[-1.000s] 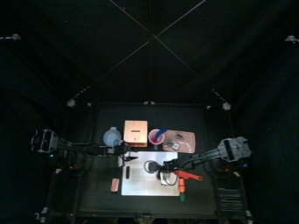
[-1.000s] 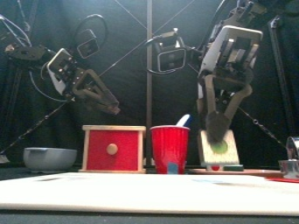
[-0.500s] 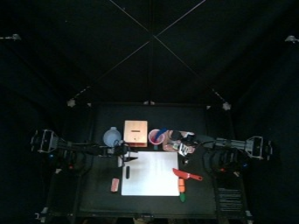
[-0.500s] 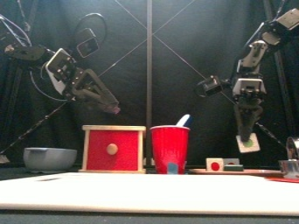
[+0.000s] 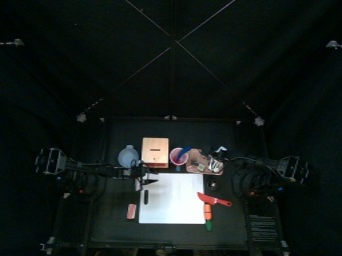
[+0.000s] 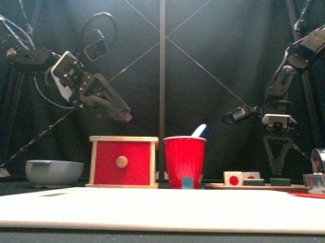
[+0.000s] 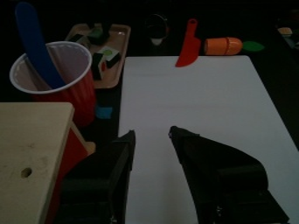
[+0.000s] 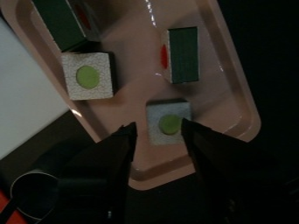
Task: Place sushi on board then cut the sushi with the knife then place the pieces on the plate
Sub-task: Place the 4 sushi pieces on the plate
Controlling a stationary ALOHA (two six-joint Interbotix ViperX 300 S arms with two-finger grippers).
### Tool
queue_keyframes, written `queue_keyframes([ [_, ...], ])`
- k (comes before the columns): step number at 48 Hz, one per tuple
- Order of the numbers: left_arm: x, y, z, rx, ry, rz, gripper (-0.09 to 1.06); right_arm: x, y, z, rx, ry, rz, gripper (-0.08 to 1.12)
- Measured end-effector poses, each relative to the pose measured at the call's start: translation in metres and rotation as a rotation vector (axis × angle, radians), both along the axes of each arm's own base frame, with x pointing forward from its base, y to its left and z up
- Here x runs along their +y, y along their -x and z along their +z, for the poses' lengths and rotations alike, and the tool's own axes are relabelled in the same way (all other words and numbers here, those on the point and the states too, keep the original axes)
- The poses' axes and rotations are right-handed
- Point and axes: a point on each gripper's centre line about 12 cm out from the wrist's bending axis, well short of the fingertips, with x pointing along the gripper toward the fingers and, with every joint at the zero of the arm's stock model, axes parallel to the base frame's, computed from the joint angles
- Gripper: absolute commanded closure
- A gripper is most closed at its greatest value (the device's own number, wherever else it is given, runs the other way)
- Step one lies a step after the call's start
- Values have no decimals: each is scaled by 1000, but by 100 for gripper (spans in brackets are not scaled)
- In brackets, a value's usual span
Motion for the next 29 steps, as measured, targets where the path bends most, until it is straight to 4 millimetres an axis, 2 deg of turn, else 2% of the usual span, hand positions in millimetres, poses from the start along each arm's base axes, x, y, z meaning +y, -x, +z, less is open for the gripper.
queue_keyframes([
  [5, 0, 1, 1, -5, -2, -1, 19, -1, 1, 3, -3, 13, 4, 16],
  [11, 0, 1, 7, -23, -11, -8, 19, 0, -2, 21, -70, 48, 10, 16],
  [20, -1, 2, 9, -28, -18, -14, 19, 25, -26, 48, -202, 101, 137, 16],
  [29, -1, 5, 6, -19, -18, -15, 19, 44, -48, 61, -329, 131, 222, 16],
])
